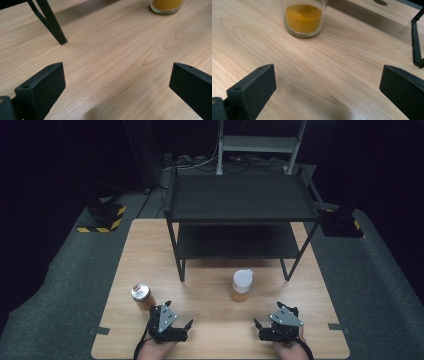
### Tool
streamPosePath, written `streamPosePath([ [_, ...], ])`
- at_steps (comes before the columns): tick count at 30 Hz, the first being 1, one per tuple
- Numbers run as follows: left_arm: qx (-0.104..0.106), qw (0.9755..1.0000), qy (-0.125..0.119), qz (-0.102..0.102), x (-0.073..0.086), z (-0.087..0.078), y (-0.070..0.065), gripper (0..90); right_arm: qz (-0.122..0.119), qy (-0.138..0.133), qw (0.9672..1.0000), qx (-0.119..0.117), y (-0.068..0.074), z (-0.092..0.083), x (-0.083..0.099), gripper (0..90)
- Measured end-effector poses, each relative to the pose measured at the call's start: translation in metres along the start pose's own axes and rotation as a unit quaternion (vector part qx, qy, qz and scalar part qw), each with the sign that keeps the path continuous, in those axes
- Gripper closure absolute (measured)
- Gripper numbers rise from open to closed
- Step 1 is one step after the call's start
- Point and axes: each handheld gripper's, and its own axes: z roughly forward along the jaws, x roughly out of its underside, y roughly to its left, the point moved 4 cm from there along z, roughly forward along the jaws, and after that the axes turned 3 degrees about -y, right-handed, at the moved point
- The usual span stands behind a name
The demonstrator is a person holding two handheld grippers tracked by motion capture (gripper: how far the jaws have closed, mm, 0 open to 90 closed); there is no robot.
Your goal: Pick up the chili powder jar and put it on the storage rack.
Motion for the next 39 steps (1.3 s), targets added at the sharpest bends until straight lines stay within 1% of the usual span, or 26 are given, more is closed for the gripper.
streamPosePath([
  [2, -0.004, 0.9999, 0.001, 0.013, -0.0004, 0.0004, -0.0039, 0.9, -0.006, -0.003, 1.0000, 0.005, 0.0014, 0.0004, 0.0004, 0.2],
  [5, -0.002, 0.9996, 0.004, 0.027, -0.0016, 0.0013, -0.0056, 0.9, -0.005, -0.004, 1.0000, 0.008, 0.0005, 0.0008, 0.0006, 0.2],
  [8, 0.004, 0.9994, -0.001, 0.034, -0.0004, 0.0004, -0.0056, 0.9, 0.008, -0.004, 0.9999, 0.005, -0.0036, 0.0005, 0.0012, 0.2],
  [9, 0.004, 0.9994, -0.001, 0.035, -0.0001, 0.0002, -0.0058, 0.9, 0.014, -0.003, 0.9999, 0.004, -0.0050, 0.0004, 0.0012, 0.2],
  [11, 0.000, 0.9994, 0.000, 0.034, -0.0004, 0.0005, -0.0068, 0.9, 0.017, -0.003, 0.9998, 0.005, -0.0051, 0.0002, 0.0013, 0.6],
  [13, -0.004, 0.9994, 0.003, 0.035, -0.0013, 0.0013, -0.0077, 0.9, 0.011, 0.001, 0.9999, 0.005, -0.0041, 0.0011, 0.0001, 0.6],
  [15, 0.000, 0.9992, 0.005, 0.040, -0.0018, 0.0019, -0.0069, 0.9, 0.002, 0.008, 1.0000, 0.004, -0.0029, 0.0025, -0.0018, 0.6],
  [17, 0.000, 0.9992, 0.005, 0.039, -0.0020, 0.0021, -0.0070, 0.9, -0.006, 0.012, 0.9999, 0.002, -0.0015, 0.0037, -0.0031, 0.6],
  [20, -0.006, 0.9989, 0.012, 0.045, -0.0035, 0.0031, -0.0088, 0.9, -0.009, 0.014, 0.9998, 0.006, 0.0002, 0.0040, -0.0038, 0.6],
  [23, -0.006, 0.9988, 0.015, 0.047, -0.0040, 0.0032, -0.0092, 0.9, -0.006, 0.012, 0.9999, 0.007, -0.0001, 0.0036, -0.0033, 0.6],
  [29, -0.004, 0.9989, 0.017, 0.043, -0.0044, 0.0037, -0.0082, 0.9, 0.003, 0.009, 0.9999, 0.007, -0.0020, 0.0023, -0.0019, 0.6],
  [33, 0.000, 0.9987, 0.017, 0.048, -0.0047, 0.0036, -0.0078, 0.9, 0.005, 0.009, 0.9999, 0.005, -0.0028, 0.0022, -0.0019, 0.6],
  [37, 0.001, 0.9990, 0.012, 0.042, -0.0032, 0.0026, -0.0064, 0.9, 0.010, 0.007, 0.9999, 0.004, -0.0042, 0.0020, -0.0014, 0.6],
  [39, 0.002, 0.9992, 0.011, 0.037, -0.0027, 0.0018, -0.0050, 0.9, 0.009, 0.008, 0.9999, 0.004, -0.0038, 0.0022, -0.0015, 0.6],
])
